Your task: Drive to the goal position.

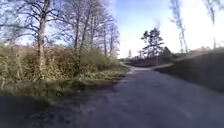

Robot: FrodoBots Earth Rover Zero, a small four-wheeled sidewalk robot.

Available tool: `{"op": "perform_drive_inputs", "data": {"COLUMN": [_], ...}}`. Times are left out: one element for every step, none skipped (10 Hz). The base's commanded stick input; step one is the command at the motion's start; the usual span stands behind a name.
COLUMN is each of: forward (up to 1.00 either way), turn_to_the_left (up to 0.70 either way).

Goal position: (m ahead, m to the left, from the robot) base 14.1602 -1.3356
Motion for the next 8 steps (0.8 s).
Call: {"op": "perform_drive_inputs", "data": {"forward": [1.0, 1.0, 1.0, 1.0, 1.0, 1.0, 1.0, 1.0], "turn_to_the_left": [-0.4, -0.4, -0.4, -0.4, -0.4, -0.4, -0.4, -0.4]}}
